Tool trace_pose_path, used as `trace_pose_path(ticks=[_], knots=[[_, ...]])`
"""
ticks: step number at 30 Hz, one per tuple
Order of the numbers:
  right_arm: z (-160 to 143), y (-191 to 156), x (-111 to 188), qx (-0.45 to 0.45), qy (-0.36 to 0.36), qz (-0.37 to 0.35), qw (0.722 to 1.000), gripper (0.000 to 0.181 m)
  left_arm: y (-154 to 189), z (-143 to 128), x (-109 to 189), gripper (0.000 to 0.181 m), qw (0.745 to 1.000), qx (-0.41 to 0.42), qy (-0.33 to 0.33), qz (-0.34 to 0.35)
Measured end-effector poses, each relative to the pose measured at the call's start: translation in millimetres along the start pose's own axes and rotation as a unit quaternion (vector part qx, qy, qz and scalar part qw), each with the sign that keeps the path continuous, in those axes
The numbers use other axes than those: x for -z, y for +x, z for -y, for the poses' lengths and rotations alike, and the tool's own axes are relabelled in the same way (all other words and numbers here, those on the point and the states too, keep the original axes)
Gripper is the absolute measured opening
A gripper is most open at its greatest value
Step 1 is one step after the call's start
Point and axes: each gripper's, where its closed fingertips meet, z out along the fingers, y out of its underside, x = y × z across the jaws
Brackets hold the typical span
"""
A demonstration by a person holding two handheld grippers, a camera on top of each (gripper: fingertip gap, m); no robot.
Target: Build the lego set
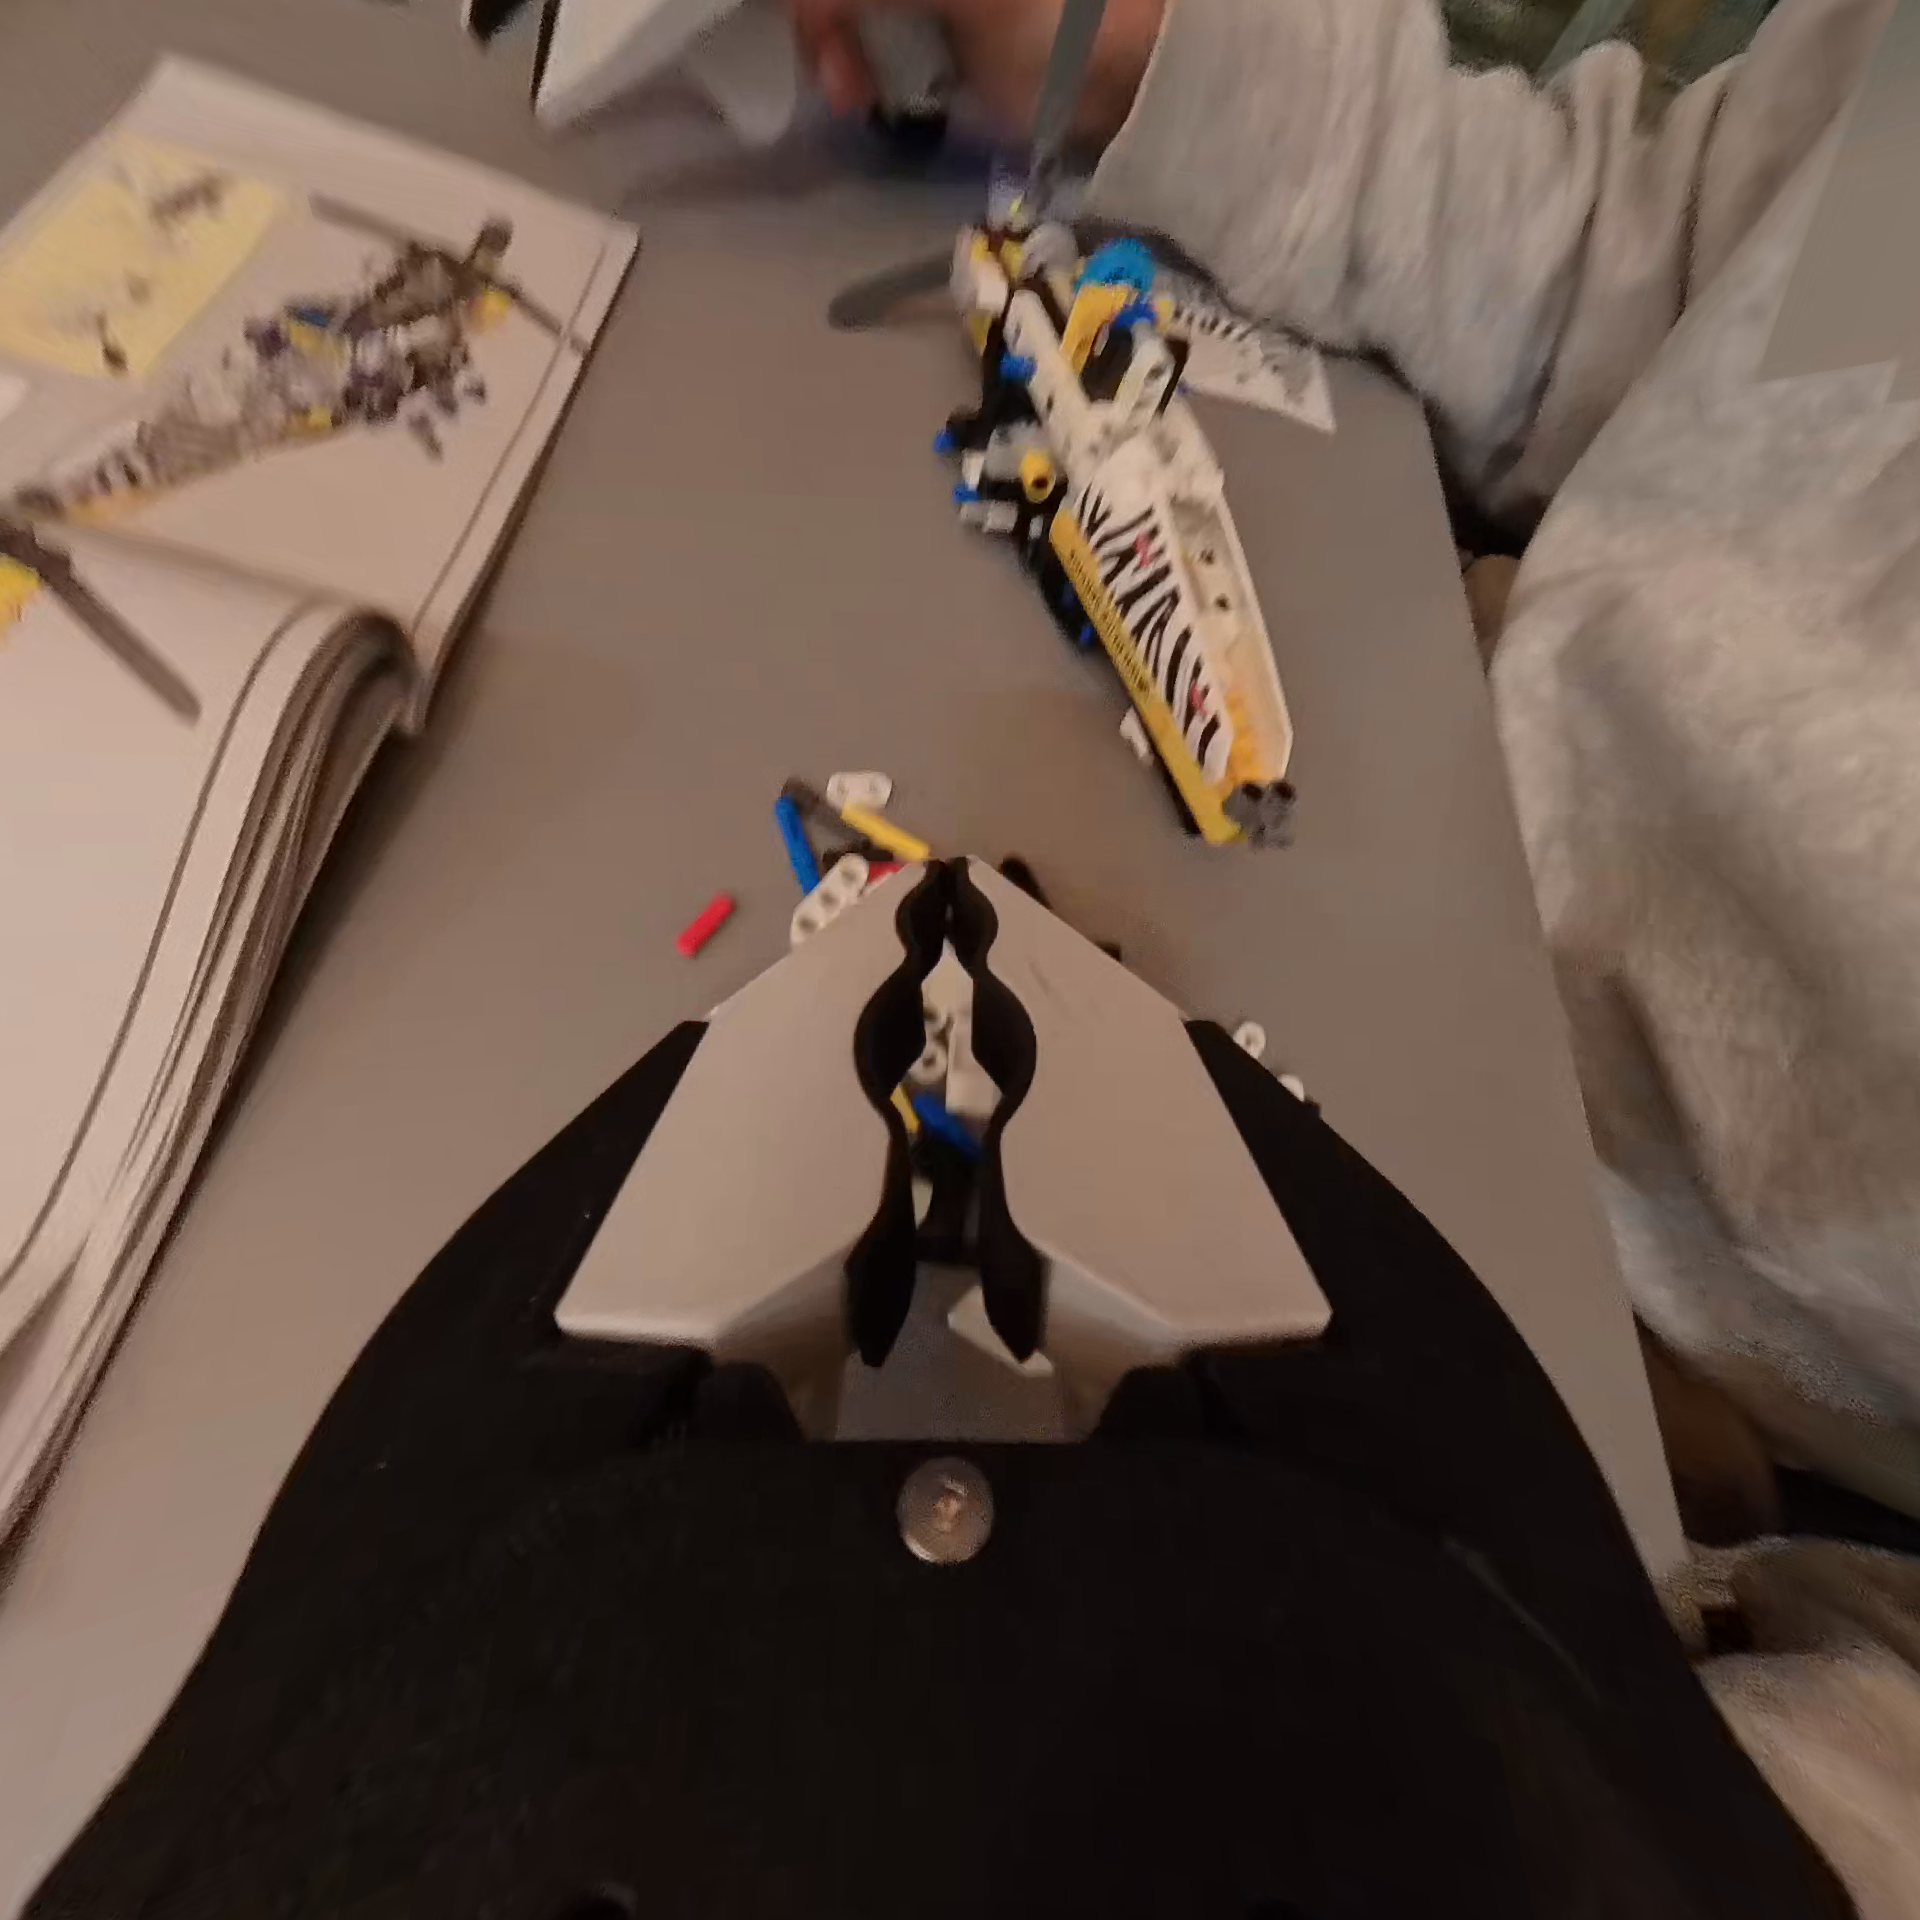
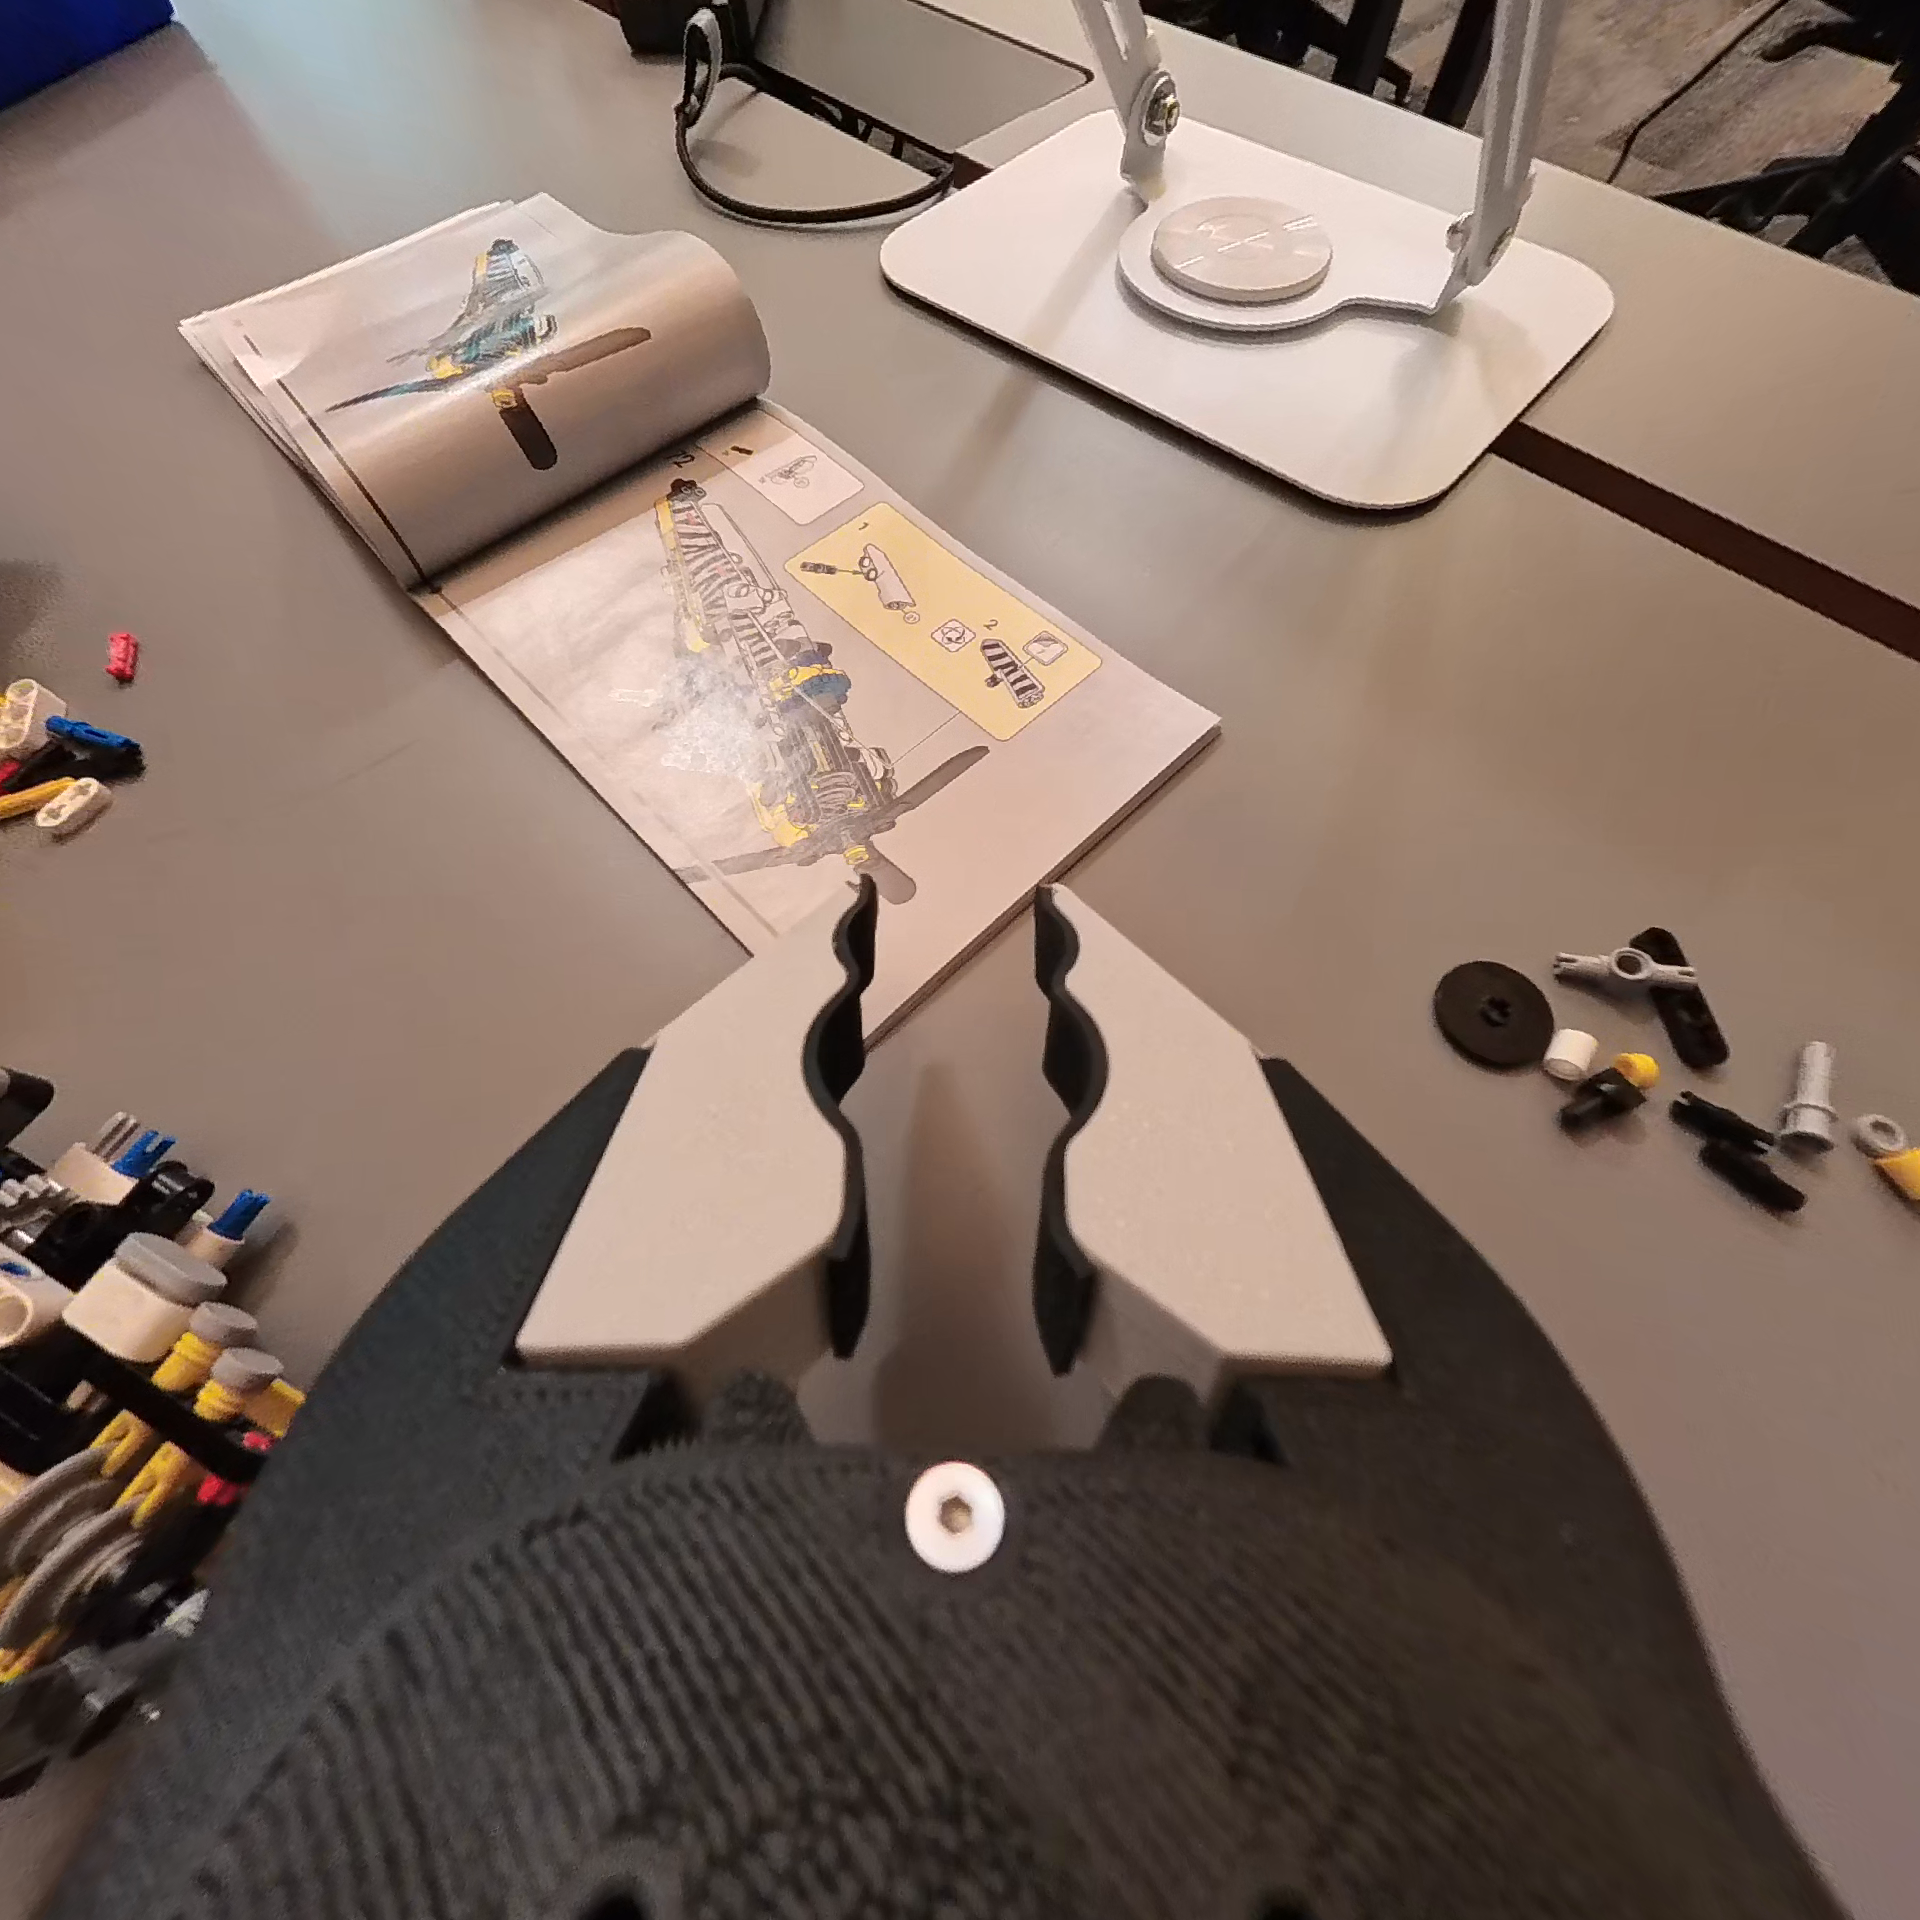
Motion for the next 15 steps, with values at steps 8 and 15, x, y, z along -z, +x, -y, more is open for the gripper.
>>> trace_pose_path(ticks=[8, 15], knots=[[-3.0, 0.3, -2.5, -0.005, -0.005, 0.004, 1.0, 0.029, 6.6, -26.7, 9.0, 0.007, 0.996, 0.056, -0.061, -0.026], [-2.6, 0.5, -1.9, -0.011, -0.003, 0.007, 1.0, 0.029, 3.1, -42.7, 5.6, 0.018, 0.992, 0.047, -0.121, 0.009]])
